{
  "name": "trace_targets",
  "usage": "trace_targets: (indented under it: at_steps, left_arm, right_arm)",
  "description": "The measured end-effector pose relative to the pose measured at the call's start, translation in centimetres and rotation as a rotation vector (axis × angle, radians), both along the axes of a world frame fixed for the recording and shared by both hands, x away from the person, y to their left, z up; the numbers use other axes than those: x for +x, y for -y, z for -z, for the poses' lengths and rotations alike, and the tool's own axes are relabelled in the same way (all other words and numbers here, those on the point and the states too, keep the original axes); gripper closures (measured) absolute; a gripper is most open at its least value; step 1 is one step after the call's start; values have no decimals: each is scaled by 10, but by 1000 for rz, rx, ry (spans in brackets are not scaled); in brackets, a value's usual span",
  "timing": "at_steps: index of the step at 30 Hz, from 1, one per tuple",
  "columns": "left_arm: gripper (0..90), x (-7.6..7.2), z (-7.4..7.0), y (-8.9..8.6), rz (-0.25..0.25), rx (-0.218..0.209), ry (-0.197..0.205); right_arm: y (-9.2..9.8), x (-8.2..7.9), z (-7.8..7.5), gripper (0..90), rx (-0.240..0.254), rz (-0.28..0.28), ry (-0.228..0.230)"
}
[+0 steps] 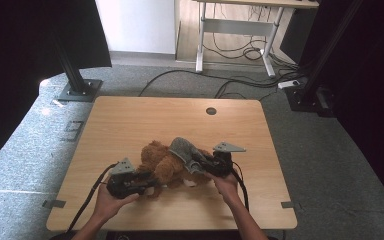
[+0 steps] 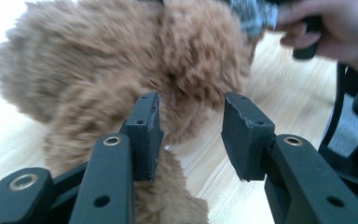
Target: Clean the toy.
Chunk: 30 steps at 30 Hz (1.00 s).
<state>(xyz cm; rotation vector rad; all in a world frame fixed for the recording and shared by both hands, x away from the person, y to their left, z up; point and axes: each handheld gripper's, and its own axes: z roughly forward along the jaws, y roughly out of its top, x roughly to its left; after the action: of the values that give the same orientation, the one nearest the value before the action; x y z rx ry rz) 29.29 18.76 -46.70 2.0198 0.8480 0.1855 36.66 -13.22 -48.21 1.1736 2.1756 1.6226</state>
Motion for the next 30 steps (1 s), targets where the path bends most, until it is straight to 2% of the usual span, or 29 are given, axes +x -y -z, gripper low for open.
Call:
trace_targets:
  at_steps: [4,6,14,21,24,30]
  left_arm:
    - [561,1,19,20,40,74,-42]
    - [564,3,26,26,45,96,-55]
    - [578,9,36,33,-21,168,-32]
    - [603,15,48,38,-60,227,12]
    - [609,18,52,40,-70,235,27]
    - [610,27,53,36,-82,212,21]
  right_arm:
    - [0,0,0,808,2,-1,-1]
    - [0,0,0,808,1,-2,1]
    - [-1,-1,0,808,2,-2,11]
    - [-2,0,1,808,10,-7,22]
    - [-3,1,2,808,12,-7,26]
    - [-4,3,3,808,15,-6,31]
